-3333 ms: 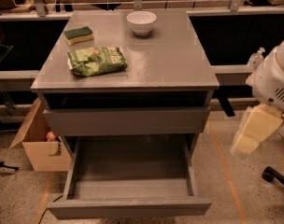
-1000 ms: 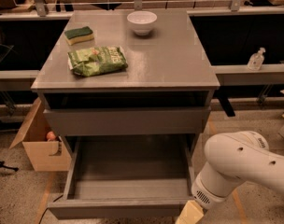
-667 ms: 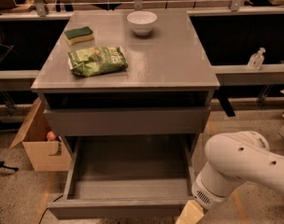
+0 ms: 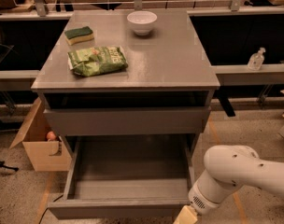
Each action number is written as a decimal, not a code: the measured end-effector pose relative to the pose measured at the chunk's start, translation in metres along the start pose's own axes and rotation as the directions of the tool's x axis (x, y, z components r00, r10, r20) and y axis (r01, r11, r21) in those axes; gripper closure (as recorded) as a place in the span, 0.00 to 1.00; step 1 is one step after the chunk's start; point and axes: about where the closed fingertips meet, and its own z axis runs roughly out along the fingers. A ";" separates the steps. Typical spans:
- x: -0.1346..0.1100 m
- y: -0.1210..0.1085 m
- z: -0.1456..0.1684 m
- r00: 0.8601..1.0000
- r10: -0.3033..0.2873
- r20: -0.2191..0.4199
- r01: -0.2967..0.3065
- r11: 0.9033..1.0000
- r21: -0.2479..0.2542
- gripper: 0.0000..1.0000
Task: Close middle drawer
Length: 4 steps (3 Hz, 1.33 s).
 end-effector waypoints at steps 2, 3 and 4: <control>-0.003 -0.007 0.052 0.999 0.029 -0.021 -0.030 0.998 -0.063 0.63; -0.004 -0.008 0.071 0.998 0.046 -0.042 -0.048 0.997 -0.057 0.87; -0.006 -0.011 0.087 0.997 0.065 -0.030 -0.066 0.997 -0.050 1.00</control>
Offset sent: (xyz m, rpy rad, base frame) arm -0.0047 0.0180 -0.0761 0.0320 0.0879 -0.0320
